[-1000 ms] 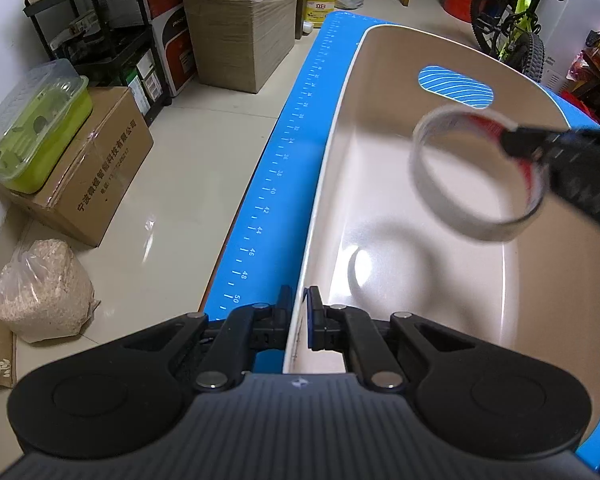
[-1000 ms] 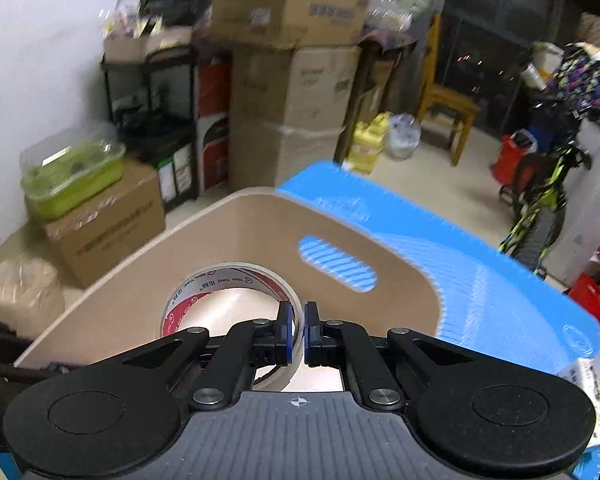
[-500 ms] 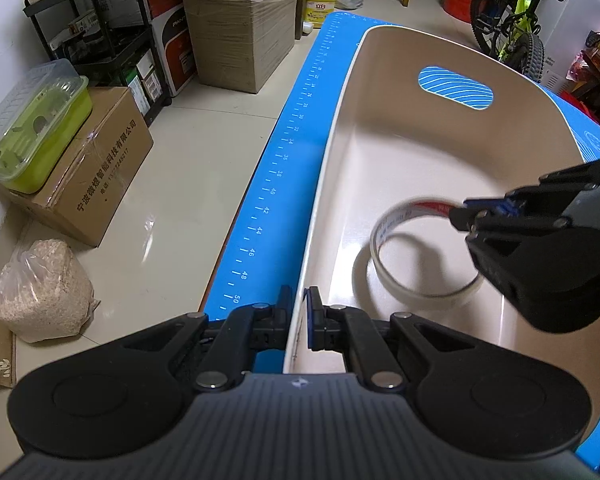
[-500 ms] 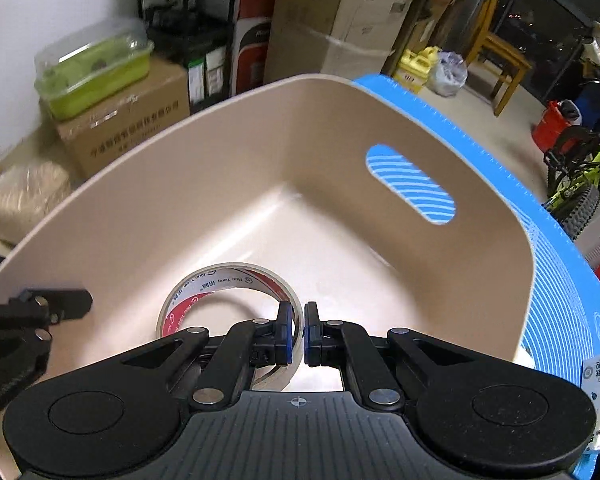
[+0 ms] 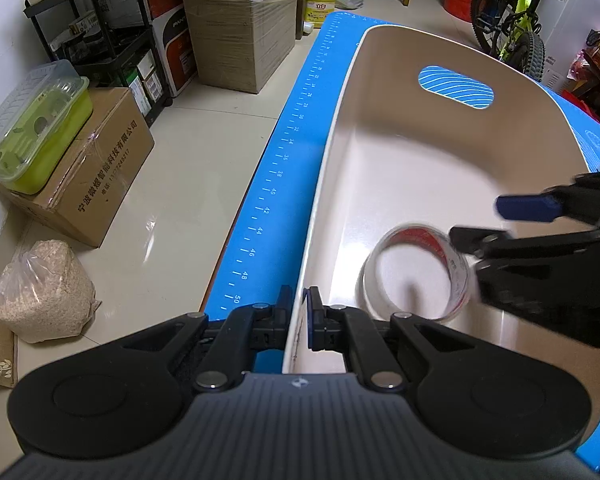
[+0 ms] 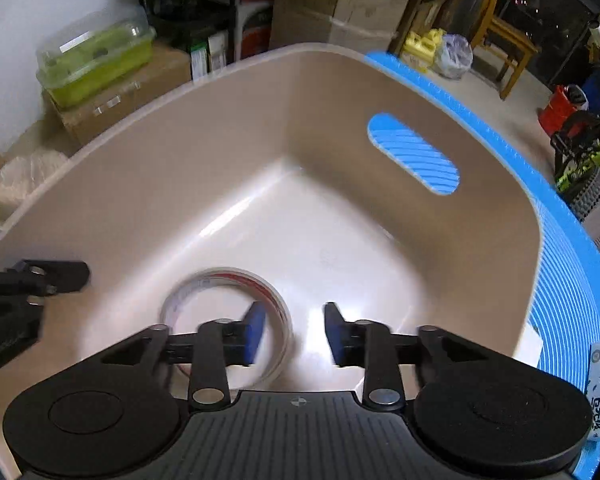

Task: Organize rigid objects
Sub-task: 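Move the right tool back to the white medicine bottle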

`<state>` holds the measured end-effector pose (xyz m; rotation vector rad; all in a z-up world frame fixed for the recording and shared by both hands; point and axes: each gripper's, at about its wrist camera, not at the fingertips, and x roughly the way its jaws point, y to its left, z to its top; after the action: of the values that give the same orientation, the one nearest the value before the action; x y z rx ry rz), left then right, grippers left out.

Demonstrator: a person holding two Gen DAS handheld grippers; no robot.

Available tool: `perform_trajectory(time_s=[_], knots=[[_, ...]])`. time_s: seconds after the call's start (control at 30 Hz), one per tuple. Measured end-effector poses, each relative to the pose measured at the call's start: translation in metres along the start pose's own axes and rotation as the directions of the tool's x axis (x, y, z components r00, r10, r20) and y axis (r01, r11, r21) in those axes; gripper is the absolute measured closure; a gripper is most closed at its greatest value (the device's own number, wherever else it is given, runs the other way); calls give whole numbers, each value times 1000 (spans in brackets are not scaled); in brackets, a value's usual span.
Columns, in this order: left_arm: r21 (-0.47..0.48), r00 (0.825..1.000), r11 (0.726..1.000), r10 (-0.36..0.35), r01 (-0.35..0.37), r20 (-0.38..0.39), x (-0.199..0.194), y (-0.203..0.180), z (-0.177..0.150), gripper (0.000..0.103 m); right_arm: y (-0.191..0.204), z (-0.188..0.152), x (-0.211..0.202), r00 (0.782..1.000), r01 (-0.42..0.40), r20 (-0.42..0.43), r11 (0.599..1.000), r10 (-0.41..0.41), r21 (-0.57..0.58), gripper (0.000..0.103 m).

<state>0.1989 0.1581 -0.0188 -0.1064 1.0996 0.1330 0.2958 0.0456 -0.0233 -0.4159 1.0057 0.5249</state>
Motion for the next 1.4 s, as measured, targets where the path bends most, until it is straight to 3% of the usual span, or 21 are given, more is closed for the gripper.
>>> perform_trajectory(time_s=[0.17, 0.33, 0.5, 0.63, 0.77, 1.07, 1.4], knots=[[1, 1000, 1000, 1, -1, 0, 0, 1, 0, 95, -16, -13, -42, 989, -14, 146, 998, 5, 58, 45], [0, 1000, 1000, 0, 0, -1, 0, 1, 0, 94, -37, -31, -88, 960, 31, 276, 996, -54, 89, 43], [-1, 1000, 1000, 0, 0, -1, 0, 1, 1, 94, -76, -60, -121, 933, 81, 336, 984, -130, 157, 41], [-3, 1000, 1000, 2, -2, -1, 0, 1, 1, 94, -102, -82, -121, 932, 104, 326, 977, -161, 185, 39], [-6, 1000, 1000, 1, -1, -1, 0, 1, 1, 94, -117, -106, -104, 950, 109, 272, 977, -156, 182, 39], [-13, 1000, 1000, 0, 0, -3, 0, 2, 1, 94, -103, -132, -58, 978, 27, 206, 999, -23, -18, 39], [-11, 1000, 1000, -1, 1, -2, 1, -1, 0, 94, -70, -135, -31, 985, -11, 168, 975, 49, -222, 34]])
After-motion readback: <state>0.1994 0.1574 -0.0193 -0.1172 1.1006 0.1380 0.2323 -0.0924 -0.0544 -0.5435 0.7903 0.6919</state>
